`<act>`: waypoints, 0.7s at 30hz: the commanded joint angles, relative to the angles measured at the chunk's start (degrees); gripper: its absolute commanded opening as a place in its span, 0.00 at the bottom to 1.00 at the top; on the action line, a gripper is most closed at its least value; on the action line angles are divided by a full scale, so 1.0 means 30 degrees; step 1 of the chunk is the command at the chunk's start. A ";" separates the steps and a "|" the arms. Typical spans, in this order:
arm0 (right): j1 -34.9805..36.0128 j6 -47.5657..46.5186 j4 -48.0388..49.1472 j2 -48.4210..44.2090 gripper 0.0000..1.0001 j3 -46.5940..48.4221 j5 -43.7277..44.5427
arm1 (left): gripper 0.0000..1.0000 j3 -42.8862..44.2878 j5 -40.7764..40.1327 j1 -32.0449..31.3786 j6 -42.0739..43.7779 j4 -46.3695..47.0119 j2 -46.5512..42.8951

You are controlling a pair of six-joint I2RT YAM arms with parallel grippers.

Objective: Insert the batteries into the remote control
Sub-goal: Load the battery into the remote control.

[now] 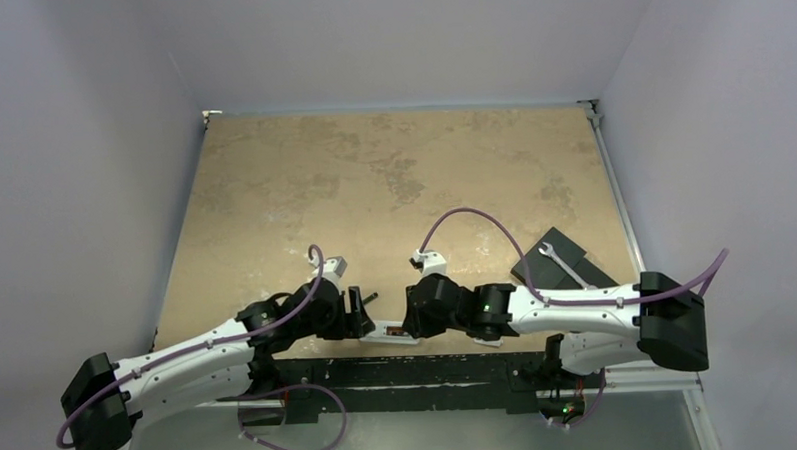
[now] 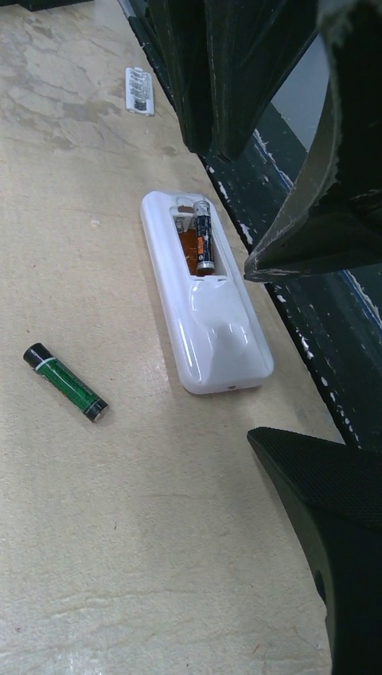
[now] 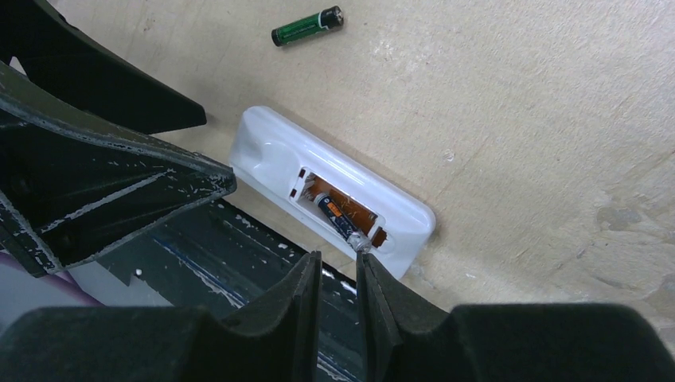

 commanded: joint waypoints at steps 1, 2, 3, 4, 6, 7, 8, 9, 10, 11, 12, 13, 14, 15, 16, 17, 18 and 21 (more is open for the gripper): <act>0.0030 0.0578 0.0542 0.0098 0.30 -0.0110 0.0311 | 0.65 -0.0372 0.0387 -0.0092 -0.0274 0.1506 0.0114; 0.0030 0.0602 0.0581 0.0132 0.30 -0.0110 0.0319 | 0.65 -0.0461 0.0419 -0.0088 -0.0275 0.1622 0.0145; 0.0030 0.0635 0.0608 0.0158 0.30 -0.0132 0.0338 | 0.64 -0.0523 0.0467 -0.0106 -0.0290 0.1713 0.0182; 0.0030 0.0694 0.0619 0.0191 0.30 -0.0139 0.0348 | 0.63 -0.0600 0.0513 -0.0123 -0.0303 0.1820 0.0230; 0.0030 0.0775 0.0650 0.0274 0.30 -0.0167 0.0384 | 0.62 -0.0711 0.0620 -0.0114 -0.0301 0.2090 0.0326; 0.0030 0.0817 0.0642 0.0323 0.30 -0.0147 0.0405 | 0.61 -0.0767 0.0652 -0.0095 -0.0300 0.2174 0.0399; 0.0030 0.0857 0.0648 0.0362 0.30 -0.0140 0.0400 | 0.60 -0.0817 0.0704 -0.0107 -0.0300 0.2280 0.0444; 0.0030 0.0897 0.0646 0.0393 0.30 -0.0143 0.0414 | 0.59 -0.0875 0.0715 -0.0112 -0.0315 0.2359 0.0494; 0.0030 0.0906 0.0652 0.0425 0.30 -0.0140 0.0431 | 0.59 -0.0890 0.0742 -0.0117 -0.0309 0.2424 0.0595; 0.0030 0.0918 0.0683 0.0451 0.30 -0.0140 0.0448 | 0.58 -0.0921 0.0763 -0.0092 -0.0298 0.2498 0.0626; 0.0030 0.0920 0.0679 0.0495 0.30 -0.0140 0.0452 | 0.58 -0.0921 0.0773 -0.0110 -0.0274 0.2559 0.0674; 0.0030 0.0927 0.0671 0.0537 0.30 -0.0114 0.0457 | 0.57 -0.0954 0.0800 -0.0098 -0.0275 0.2610 0.0709; 0.0030 0.0921 0.0678 0.0608 0.30 -0.0111 0.0462 | 0.57 -0.0995 0.0815 -0.0114 -0.0275 0.2686 0.0758; 0.0030 0.0942 0.0686 0.0683 0.29 -0.0085 0.0459 | 0.56 -0.1014 0.0842 -0.0106 -0.0279 0.2743 0.0789; 0.0030 0.0948 0.0687 0.0755 0.30 -0.0059 0.0429 | 0.56 -0.1043 0.0871 -0.0090 -0.0257 0.2787 0.0826; 0.0030 0.0949 0.0672 0.0841 0.29 -0.0053 0.0403 | 0.55 -0.1042 0.0897 -0.0103 -0.0255 0.2836 0.0857; 0.0030 0.0975 0.0700 0.0928 0.29 -0.0052 0.0378 | 0.54 -0.1079 0.0918 -0.0119 -0.0243 0.2876 0.0890; 0.0030 0.0978 0.0795 0.1137 0.29 -0.0024 0.0263 | 0.53 -0.1106 0.0977 -0.0115 -0.0264 0.2912 0.0895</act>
